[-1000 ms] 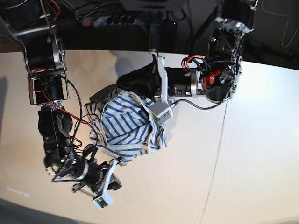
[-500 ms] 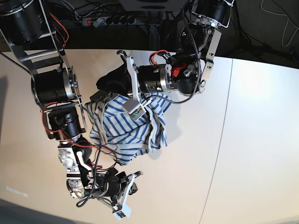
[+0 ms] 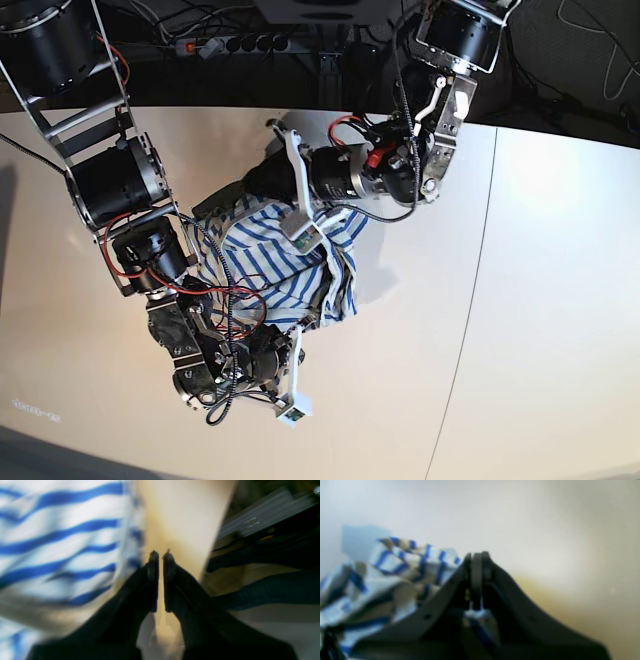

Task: Fold the T-shirt properly
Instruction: 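Bring the left gripper onto the bundle and tuck its edge, then press both grippers against the bundle sides to square it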

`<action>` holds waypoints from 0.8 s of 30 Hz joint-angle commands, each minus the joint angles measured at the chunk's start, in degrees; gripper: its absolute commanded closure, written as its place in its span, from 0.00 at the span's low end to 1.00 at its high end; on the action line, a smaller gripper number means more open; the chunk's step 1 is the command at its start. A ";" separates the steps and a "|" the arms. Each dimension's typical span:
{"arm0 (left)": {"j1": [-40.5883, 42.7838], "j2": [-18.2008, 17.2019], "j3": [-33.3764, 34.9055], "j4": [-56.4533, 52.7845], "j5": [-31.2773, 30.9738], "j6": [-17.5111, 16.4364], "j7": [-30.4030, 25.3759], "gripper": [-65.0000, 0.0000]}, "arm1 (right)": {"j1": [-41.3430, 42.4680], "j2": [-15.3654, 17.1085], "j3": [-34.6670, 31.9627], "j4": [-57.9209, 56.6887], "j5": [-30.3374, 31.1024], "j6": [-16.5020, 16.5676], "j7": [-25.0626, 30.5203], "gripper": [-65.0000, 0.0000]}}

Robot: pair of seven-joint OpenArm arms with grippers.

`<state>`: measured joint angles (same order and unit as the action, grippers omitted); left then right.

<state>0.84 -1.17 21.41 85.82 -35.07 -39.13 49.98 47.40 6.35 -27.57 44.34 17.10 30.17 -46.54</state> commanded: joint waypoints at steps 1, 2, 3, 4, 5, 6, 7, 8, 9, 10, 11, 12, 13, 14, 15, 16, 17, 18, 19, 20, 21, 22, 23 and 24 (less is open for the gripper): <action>-2.05 -0.66 -0.11 0.04 -0.57 -0.87 -2.29 0.94 | 2.25 1.22 0.33 0.83 0.63 0.52 -0.04 1.00; -3.13 -1.81 -0.11 -0.98 -0.33 -0.87 -2.78 0.94 | 2.25 2.03 0.33 0.83 1.79 0.72 -0.79 1.00; -4.22 -2.86 -0.11 -2.10 -0.22 -0.87 -3.08 0.94 | 2.25 2.97 0.33 0.81 3.54 1.14 -1.75 1.00; -5.29 -3.85 -0.11 -3.23 -0.26 -0.87 -3.19 0.94 | 2.23 3.98 0.33 0.83 5.77 1.62 -2.69 1.00; -6.14 -4.74 -0.11 -4.35 -0.26 -0.87 -3.39 0.94 | 2.23 5.01 0.33 0.83 8.07 1.95 -3.54 1.00; -7.02 -5.55 -0.11 -5.49 -0.26 -0.87 -3.65 0.94 | 2.23 6.12 0.33 0.83 10.27 2.25 -3.91 1.00; -7.78 -6.21 -0.11 -6.62 -0.24 -0.87 -3.82 0.94 | 2.23 7.13 0.33 0.83 12.26 2.54 -4.13 1.00; -8.46 -6.78 -0.11 -7.58 -0.22 -0.87 -4.00 0.94 | 2.23 8.07 0.33 0.87 14.08 2.73 -4.74 1.00; -9.09 -7.30 -0.11 -8.46 -0.22 -0.87 -4.09 0.94 | 2.23 8.90 0.33 0.90 15.74 2.84 -5.86 1.00; -9.73 -7.74 -0.11 -9.33 -0.17 -0.87 -4.20 0.94 | 2.23 9.66 0.35 0.94 17.68 2.84 -7.34 1.00; -10.47 -8.26 -0.11 -10.21 0.07 -0.87 -4.57 0.94 | 2.03 10.54 0.35 0.94 19.80 2.84 -9.01 1.00; -11.23 -8.76 -0.11 -10.95 0.42 -0.87 -5.05 0.94 | 1.57 11.47 0.35 1.22 21.99 2.93 -10.38 1.00; -12.04 -9.38 -0.11 -11.61 0.66 -0.87 -5.53 0.94 | 0.85 12.52 0.35 1.81 23.87 3.34 -11.30 1.00; -12.92 -9.88 -0.11 -12.28 0.66 -0.87 -5.79 0.94 | -0.11 13.70 0.35 2.75 25.57 3.65 -12.04 1.00; -13.79 -10.51 -0.11 -12.87 0.63 -0.87 -6.29 0.94 | -1.36 14.99 0.35 4.17 27.08 3.69 -12.41 1.00; -14.71 -11.15 -0.11 -13.42 0.63 -0.87 -6.58 0.94 | -2.80 16.39 0.35 5.97 28.44 3.69 -12.59 1.00; -15.65 -11.69 -0.11 -13.99 0.63 -0.87 -6.71 0.94 | -4.44 17.77 0.35 8.13 29.55 3.69 -12.68 1.00; -16.65 -12.24 -0.11 -14.47 0.63 -0.87 -6.71 0.94 | -6.21 18.99 0.35 10.49 30.14 3.69 -12.92 1.00; -17.53 -12.57 -0.11 -14.86 0.63 -0.87 -6.71 0.94 | -8.11 20.13 0.35 13.07 30.27 3.69 -13.29 1.00; -18.27 -12.94 -0.11 -15.10 0.59 -0.87 -6.73 0.94 | -9.99 21.11 0.35 15.72 30.27 3.67 -13.55 1.00; -18.93 -13.03 -0.11 -15.26 0.59 -0.87 -6.73 0.94 | -11.98 22.08 0.48 18.34 30.27 3.67 -13.70 1.00; -19.54 -13.16 -0.11 -15.30 0.61 -0.87 -6.73 0.94 | -13.94 22.84 0.66 20.83 30.25 3.67 -13.73 1.00; -19.98 -13.16 -0.11 -15.30 0.61 -0.87 -6.71 0.94 | -15.91 23.47 1.05 23.19 30.23 3.67 -13.75 1.00; -20.41 -13.16 -0.11 -15.30 0.61 -0.87 -6.71 0.94 | -17.79 23.91 1.73 25.38 30.21 3.67 -13.75 1.00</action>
<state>-18.13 -14.20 21.47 69.73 -33.56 -39.11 44.25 28.18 29.47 -26.52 69.10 46.37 30.83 -60.77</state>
